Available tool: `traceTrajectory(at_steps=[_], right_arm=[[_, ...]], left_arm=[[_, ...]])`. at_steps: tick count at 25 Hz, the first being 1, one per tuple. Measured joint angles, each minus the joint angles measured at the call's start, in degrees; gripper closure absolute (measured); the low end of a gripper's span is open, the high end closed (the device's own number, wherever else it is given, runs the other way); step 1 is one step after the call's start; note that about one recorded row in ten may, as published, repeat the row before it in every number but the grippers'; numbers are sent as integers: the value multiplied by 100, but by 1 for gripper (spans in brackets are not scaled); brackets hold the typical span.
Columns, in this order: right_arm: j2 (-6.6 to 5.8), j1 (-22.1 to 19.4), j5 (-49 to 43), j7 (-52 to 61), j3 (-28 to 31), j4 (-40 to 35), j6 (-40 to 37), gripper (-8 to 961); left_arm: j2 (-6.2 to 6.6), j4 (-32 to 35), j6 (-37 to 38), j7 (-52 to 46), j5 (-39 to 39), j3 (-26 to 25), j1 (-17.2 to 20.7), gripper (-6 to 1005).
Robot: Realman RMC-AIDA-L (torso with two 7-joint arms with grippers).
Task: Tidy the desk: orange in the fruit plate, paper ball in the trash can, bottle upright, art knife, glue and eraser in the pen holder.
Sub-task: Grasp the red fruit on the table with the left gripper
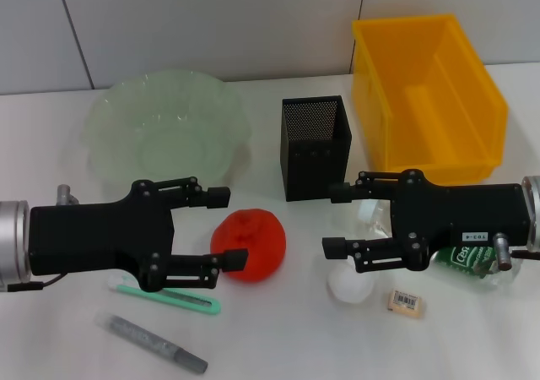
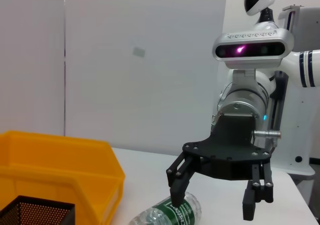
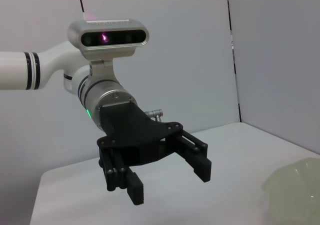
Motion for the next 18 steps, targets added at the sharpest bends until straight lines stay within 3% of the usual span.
traceTrajectory(at_steps=[18], right_arm=[[-33,-368,-132,67,183,325,0,180]], left_arm=[[-5,-484,-1008,-44,351,13,-124,199]])
